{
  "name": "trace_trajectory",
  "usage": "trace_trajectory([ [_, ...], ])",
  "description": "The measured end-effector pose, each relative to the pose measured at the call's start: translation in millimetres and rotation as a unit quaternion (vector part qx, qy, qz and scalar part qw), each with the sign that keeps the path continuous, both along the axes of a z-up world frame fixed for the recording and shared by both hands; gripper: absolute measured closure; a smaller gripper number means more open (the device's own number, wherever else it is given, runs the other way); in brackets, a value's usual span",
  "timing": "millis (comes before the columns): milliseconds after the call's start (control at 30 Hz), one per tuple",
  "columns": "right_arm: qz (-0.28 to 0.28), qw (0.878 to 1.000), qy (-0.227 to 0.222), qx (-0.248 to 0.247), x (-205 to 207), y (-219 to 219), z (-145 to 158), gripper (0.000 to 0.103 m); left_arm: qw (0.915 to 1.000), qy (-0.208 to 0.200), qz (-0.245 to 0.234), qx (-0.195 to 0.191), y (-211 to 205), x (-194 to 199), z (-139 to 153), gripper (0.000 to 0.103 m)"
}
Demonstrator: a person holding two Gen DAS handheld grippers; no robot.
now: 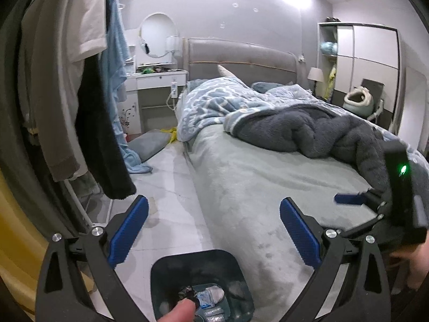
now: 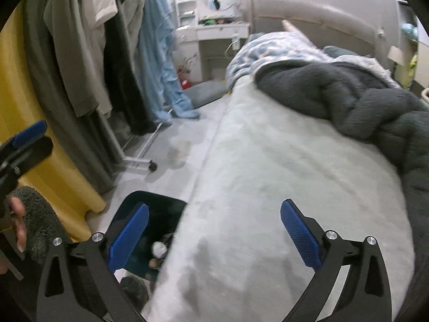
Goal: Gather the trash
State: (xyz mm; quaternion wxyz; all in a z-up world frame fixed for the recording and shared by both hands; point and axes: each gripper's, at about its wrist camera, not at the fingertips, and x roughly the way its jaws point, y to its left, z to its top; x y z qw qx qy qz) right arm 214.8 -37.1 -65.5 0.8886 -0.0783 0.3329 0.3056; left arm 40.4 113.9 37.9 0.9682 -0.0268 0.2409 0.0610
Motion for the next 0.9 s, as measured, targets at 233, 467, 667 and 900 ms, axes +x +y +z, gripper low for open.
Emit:
trace_trajectory([
  [233, -0.026, 0.999, -0.038, -0.003, -44, -34, -8, 0.003, 0.9999, 0.012, -0.004, 0.003, -19, -2, -5, 0.003],
  [467, -0.058, 0.997, -0.053, 0.009, -60, -73, -11, 0.003, 0.9996, 0.011, -0.02, 0.014, -40, -8, -10, 0.003],
  [667, -0.1, 0.993, -0.059, 0.024, -74, -105, -14, 0.003, 0.9996, 0.007, -0.017, 0.023, -51, -12, -12, 0.003],
  [900, -0.121, 0.988, -0.09, 0.035, -106, -107, -2, 0.003, 0.999, 0.024, -0.006, 0.038, -54, -18, -18, 0.003],
])
